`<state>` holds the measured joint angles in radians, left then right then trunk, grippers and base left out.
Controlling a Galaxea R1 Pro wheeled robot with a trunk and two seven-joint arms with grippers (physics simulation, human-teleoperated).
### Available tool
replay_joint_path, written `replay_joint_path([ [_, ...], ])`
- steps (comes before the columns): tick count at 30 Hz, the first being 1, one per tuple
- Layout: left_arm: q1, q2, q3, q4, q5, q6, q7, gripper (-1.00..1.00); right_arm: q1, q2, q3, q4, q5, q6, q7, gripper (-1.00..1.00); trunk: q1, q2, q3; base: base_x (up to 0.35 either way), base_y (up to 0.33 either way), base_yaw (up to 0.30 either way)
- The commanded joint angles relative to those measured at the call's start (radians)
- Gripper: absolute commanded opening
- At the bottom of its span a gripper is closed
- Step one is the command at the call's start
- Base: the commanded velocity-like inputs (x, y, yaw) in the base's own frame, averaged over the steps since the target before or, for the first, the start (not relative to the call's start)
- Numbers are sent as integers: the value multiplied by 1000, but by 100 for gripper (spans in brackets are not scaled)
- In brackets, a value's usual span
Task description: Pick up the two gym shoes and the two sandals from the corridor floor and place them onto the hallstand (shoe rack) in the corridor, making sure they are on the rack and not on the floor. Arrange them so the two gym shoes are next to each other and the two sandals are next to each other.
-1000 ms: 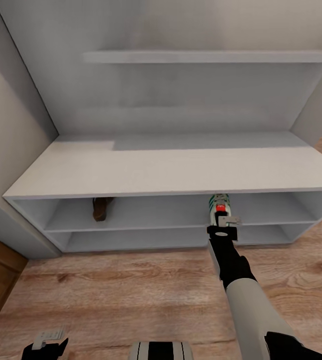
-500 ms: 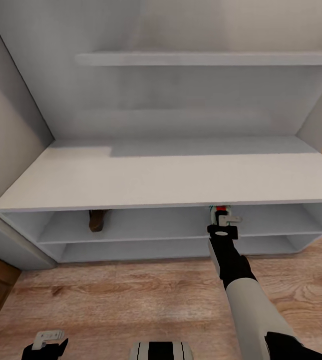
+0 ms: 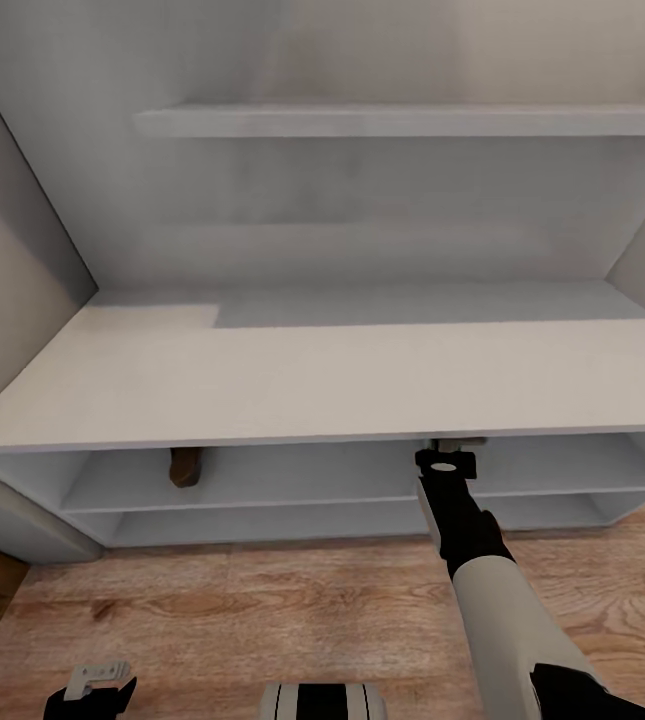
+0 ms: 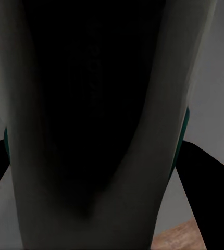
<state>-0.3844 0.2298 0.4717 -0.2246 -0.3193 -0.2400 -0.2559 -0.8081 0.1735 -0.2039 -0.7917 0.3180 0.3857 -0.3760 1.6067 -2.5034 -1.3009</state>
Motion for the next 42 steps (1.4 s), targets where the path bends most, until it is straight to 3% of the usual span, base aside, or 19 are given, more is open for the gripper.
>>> replay_joint_path([
  [1,-1,0,8,1,-9,-4,-5,100,0,1,-4,7,-2,5,2,-100,0,0,-1,7,0,0],
  [15,-1,0,8,1,-9,-4,-5,100,1,1,-5,5,-2,5,2,-100,0,0,-1,61,-14,0],
  [16,-1,0,8,1,-9,-4,-5,100,0,1,-5,5,-2,5,2,100,0,0,-1,13,-4,0],
  [42,-1,0,8,1,-9,-5,-5,100,0,1,-5,4,-2,5,2,100,0,0,-1,-41,-29,0],
])
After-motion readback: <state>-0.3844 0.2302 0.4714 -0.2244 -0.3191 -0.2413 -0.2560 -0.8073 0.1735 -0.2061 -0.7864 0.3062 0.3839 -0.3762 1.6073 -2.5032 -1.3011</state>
